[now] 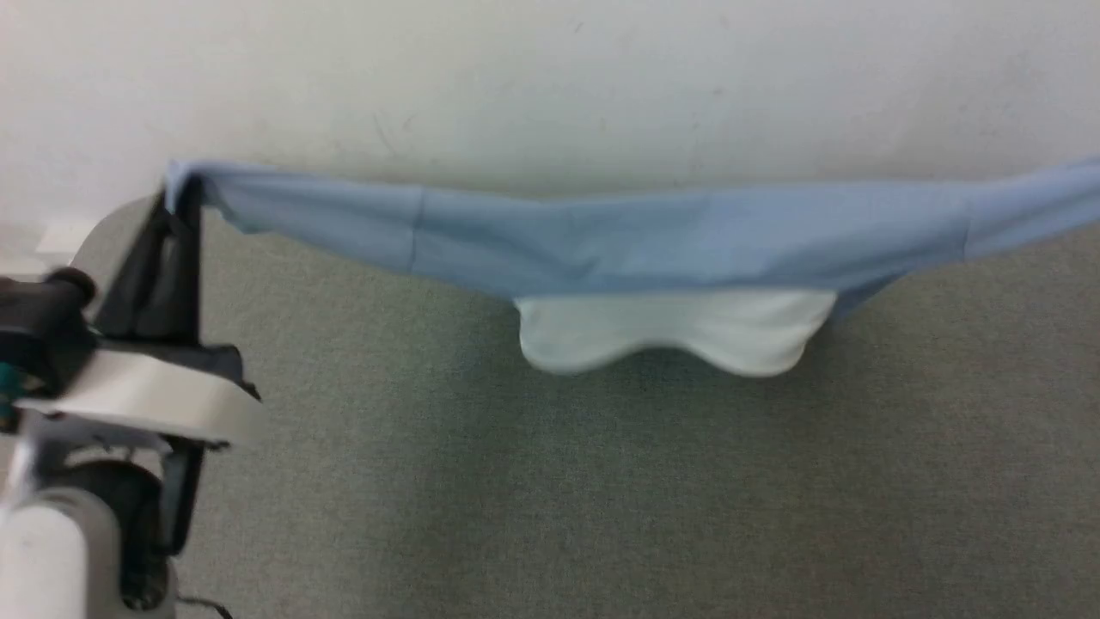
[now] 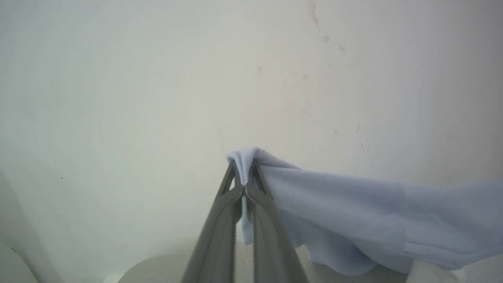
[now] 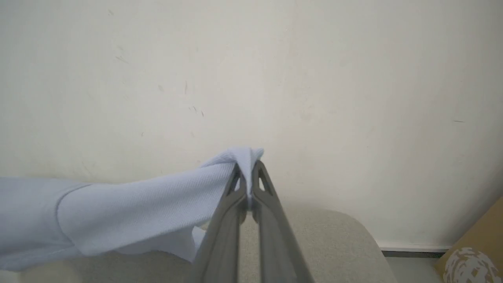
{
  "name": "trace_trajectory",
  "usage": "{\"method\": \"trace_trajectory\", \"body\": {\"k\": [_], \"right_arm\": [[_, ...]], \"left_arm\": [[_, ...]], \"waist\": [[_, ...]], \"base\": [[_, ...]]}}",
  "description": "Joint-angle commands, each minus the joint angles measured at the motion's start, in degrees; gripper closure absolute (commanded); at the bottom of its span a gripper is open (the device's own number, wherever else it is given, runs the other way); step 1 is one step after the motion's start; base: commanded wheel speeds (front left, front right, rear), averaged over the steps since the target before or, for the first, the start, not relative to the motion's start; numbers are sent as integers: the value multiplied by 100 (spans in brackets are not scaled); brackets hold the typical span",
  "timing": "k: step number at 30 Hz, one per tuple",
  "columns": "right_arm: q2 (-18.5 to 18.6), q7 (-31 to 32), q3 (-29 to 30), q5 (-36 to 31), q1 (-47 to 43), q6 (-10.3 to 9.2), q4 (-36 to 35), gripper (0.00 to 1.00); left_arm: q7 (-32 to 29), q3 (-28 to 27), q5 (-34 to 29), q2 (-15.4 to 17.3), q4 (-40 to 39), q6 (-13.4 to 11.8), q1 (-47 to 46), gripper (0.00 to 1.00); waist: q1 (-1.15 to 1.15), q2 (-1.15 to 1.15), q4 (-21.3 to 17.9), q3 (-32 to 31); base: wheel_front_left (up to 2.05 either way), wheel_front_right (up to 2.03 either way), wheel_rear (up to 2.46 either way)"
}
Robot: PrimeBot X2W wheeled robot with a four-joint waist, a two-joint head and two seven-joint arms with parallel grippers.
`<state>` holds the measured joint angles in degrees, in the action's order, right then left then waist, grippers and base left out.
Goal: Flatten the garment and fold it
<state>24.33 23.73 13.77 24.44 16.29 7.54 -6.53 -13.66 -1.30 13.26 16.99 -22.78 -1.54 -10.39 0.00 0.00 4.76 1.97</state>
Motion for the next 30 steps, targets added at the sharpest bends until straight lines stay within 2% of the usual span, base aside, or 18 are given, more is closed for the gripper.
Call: {"method": "trace_trajectory", "body": {"k": [1,9,15,25,30], "right_arm": [[63,37,7,102,274,-5,-132,100],[230,364,-16,363,1220,-5,-485,100],[317,576,-115,466,2033,-5,-474,100],[365,248,-649,314,3801,-5,237,100],[388,-167,-1114,-59,4839,-5,1086,100]], "left_arm": [[-3,-118,36,110,-151,23,-259,100],[-214,-431,264,427,-585,81,-1154,100],[-490,-645,442,715,-565,118,-1856,100],[-613,-533,621,1215,565,460,-3373,100],[-293,-328,555,1346,1587,587,-4433,100]], "waist": [[0,0,-96,-109],[0,0,-203,-115],[0,0,-291,153],[0,0,-426,1013],[0,0,-505,1580]], "base": [[0,0,0],[0,0,0],[0,0,0],[0,0,0],[0,0,0]]}}
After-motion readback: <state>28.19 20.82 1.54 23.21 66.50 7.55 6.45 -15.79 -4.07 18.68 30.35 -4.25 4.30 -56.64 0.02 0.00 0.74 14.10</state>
